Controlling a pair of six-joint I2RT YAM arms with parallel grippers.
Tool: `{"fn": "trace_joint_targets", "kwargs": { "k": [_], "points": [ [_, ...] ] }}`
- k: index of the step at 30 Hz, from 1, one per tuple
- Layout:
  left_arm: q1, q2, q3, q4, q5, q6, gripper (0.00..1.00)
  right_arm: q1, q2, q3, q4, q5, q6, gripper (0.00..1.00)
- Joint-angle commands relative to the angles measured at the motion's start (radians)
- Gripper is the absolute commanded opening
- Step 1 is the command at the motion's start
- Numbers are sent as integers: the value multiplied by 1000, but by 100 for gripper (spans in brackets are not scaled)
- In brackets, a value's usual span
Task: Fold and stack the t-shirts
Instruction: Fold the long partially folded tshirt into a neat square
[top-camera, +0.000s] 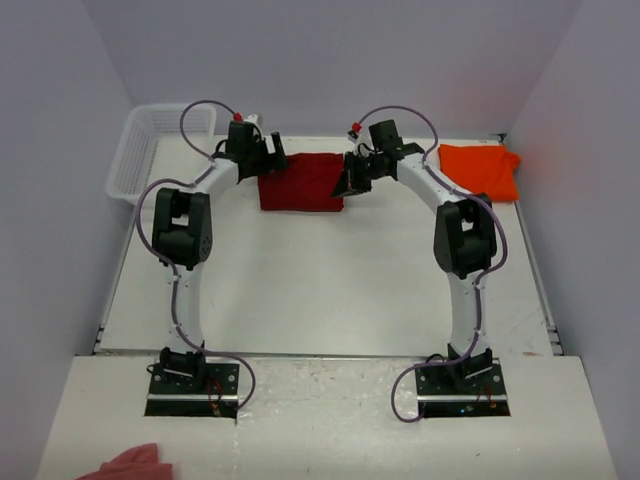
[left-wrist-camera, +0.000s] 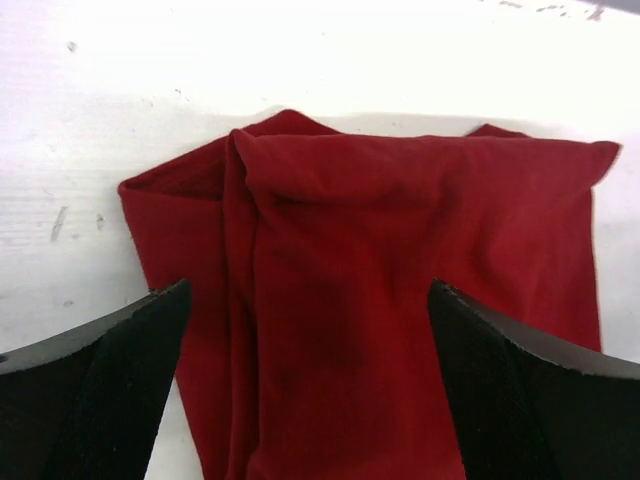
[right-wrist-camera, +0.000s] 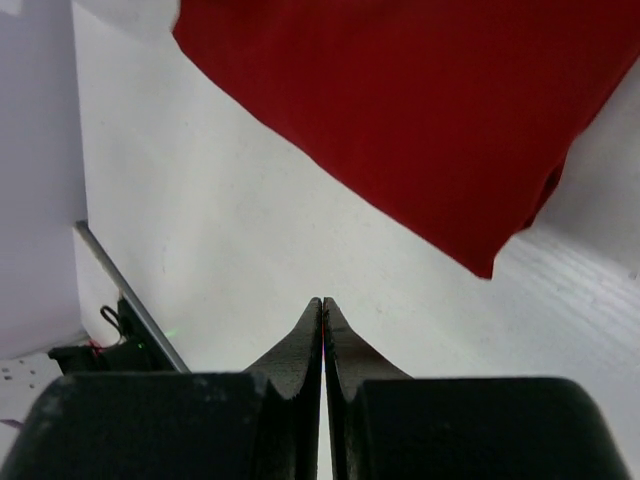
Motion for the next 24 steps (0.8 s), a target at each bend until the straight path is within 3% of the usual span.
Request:
{"fn": "trace_joint_targets", "kwargs": {
  "k": [1,7,8,9,10,11,12,13,16,24],
  "points": [
    [2,-154,-60,141,-41,11,100,3,-96,-107,43,-23,-26,0],
    [-44,-291,-171,225,-109,26,99,3,-194,-280,114,3,-20,0],
    [-49,-286,-167,225,-66,17,93,3,-207,-296,120,17,-12,0],
    [-51,-275,-158,224,-33,8,83,3,-217,-309,132,19,-8,0],
    [-52,-263,-135,225,7,-2,64,1,-230,-341,143,20,-3,0],
    [-55,-228,-119,227,85,-24,10,3,-254,-355,154,22,7,0],
    [-55,-202,-99,227,127,-37,0,3,-266,-369,166,22,11,0],
    [-55,-146,-54,231,226,-51,0,3,-288,-391,171,23,14,0],
    [-61,-37,25,271,345,-100,0,1,-322,-431,186,31,26,0],
    [-63,156,160,273,409,-157,0,3,-437,-504,206,37,27,0]
  ]
}}
